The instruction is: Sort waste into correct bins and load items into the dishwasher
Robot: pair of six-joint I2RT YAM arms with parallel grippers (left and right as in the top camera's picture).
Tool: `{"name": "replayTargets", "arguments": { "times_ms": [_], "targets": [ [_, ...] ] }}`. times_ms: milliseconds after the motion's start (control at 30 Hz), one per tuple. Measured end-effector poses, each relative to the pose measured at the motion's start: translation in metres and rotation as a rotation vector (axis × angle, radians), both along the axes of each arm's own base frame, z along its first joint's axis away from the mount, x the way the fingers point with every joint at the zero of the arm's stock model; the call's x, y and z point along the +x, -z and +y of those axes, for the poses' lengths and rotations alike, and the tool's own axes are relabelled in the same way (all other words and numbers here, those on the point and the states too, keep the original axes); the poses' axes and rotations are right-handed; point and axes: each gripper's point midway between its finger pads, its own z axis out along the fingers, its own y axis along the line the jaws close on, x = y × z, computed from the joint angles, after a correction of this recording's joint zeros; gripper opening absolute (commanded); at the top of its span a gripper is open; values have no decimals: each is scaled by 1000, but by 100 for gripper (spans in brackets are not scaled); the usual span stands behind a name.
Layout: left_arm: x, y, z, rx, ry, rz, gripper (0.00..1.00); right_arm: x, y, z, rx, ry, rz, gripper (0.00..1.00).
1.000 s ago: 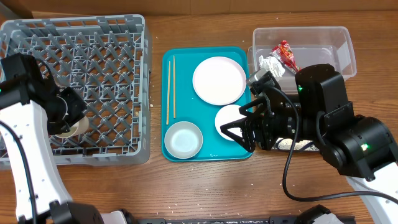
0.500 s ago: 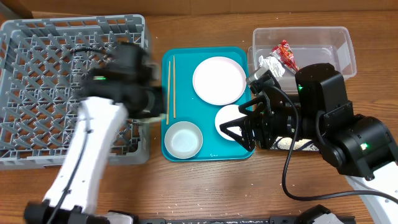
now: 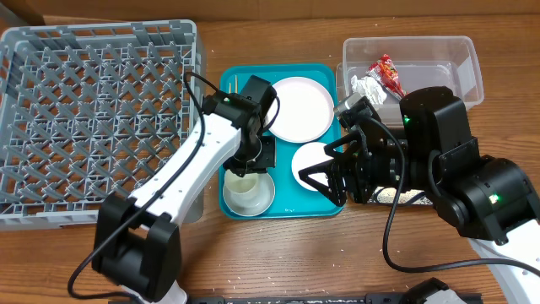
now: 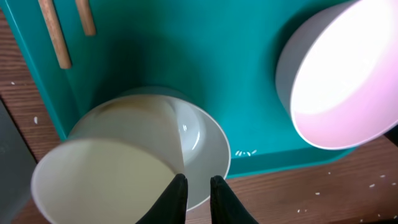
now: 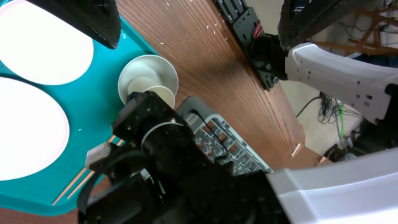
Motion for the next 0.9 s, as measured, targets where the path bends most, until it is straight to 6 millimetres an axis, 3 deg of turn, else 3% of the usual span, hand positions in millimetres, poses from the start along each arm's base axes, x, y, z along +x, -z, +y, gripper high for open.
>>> {"name": "replayTargets", "arguments": {
  "times_ms": [100,200,333,467,600,700,900],
  "targets": [
    [-2,0,1,0,-17,13,31,1,1,0,-5,7,4,82],
    [-10,-7,6,7,-25,41,47,8,8,-2,-26,47,26,79],
    [-8,-47,21,10,-62,-3,67,25,34,-8,-87,151,114,72],
    [-1,-117,56,14,-142,-163,73,47,73,-3,-158,219,220,63],
    [-11,-173,97,25,-241,-321,76,61,115,25,-217,199,293,58],
    [-27,-187,120,48,-294,-352,76,64,151,56,-277,156,318,58],
    [-40,-194,140,66,-353,-359,77,68,205,85,-388,177,337,58]
  ]
}}
